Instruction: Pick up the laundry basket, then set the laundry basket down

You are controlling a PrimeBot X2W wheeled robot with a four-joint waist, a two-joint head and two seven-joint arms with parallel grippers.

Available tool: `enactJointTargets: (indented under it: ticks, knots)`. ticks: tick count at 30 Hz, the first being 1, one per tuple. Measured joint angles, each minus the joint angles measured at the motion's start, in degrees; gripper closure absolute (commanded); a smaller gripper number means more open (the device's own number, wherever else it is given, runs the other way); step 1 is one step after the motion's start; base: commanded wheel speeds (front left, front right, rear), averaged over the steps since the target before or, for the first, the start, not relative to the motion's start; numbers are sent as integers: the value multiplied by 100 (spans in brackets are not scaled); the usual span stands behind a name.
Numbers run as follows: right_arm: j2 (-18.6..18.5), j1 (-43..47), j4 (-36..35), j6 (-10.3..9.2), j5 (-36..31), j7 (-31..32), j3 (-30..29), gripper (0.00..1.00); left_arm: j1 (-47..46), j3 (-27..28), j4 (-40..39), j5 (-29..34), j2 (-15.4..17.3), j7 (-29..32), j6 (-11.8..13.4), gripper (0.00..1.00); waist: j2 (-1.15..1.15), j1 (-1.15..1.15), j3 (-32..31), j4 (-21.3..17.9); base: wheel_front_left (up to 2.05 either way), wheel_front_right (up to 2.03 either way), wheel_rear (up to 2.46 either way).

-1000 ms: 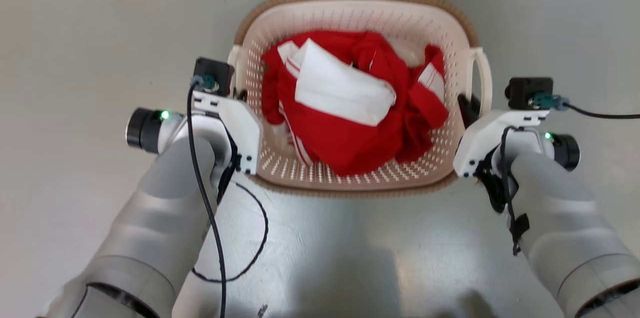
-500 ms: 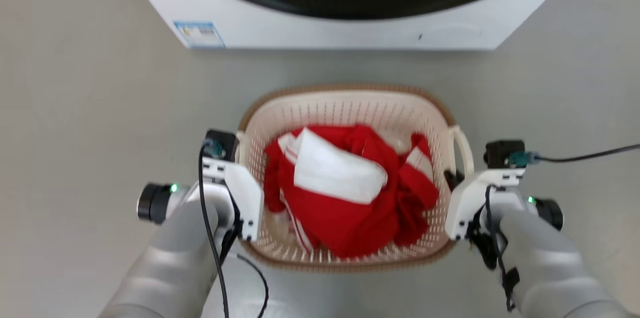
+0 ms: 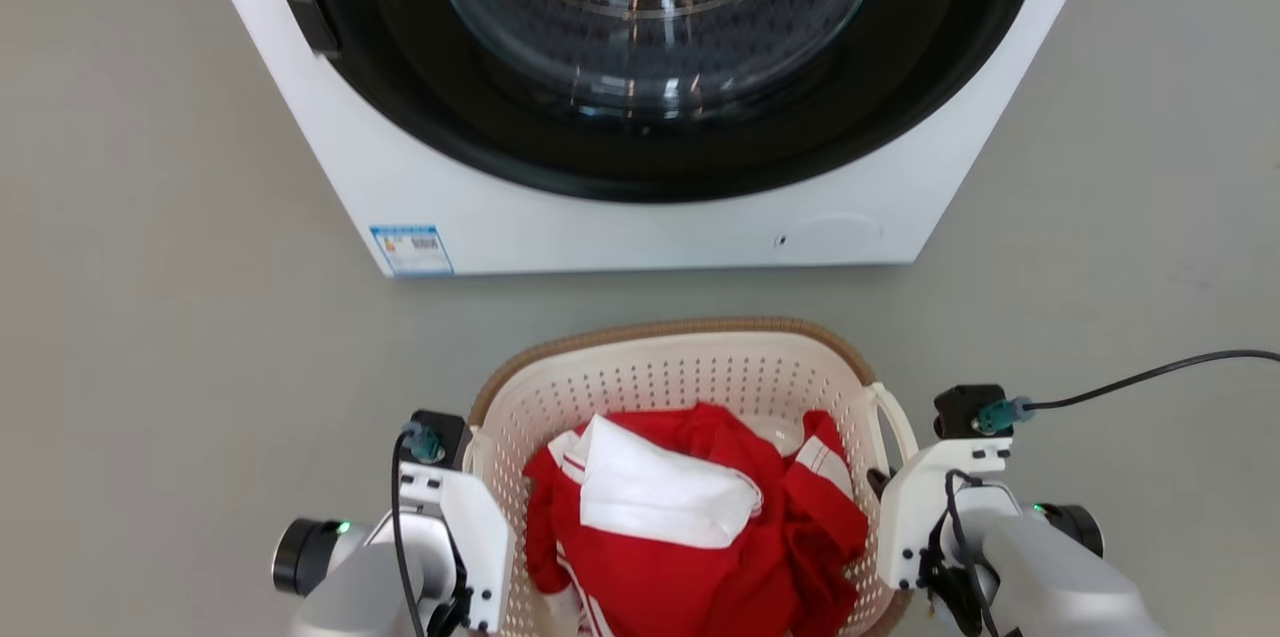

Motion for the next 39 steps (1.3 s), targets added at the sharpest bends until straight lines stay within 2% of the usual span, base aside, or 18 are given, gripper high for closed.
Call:
enactJointTargets:
  ticks: [16, 39]
  knots:
    - [53, 423, 3, 0, 394, 325, 525, 100, 705, -175, 3, -125, 124, 47, -166, 100, 0, 0, -1020, -326, 0, 0, 0]
    - [36, 645, -48, -8, 1062, 271, 1078, 100, 808, -448, 32, -112, 96, -11, -125, 100, 0, 0, -1157, -58, 0, 0, 0]
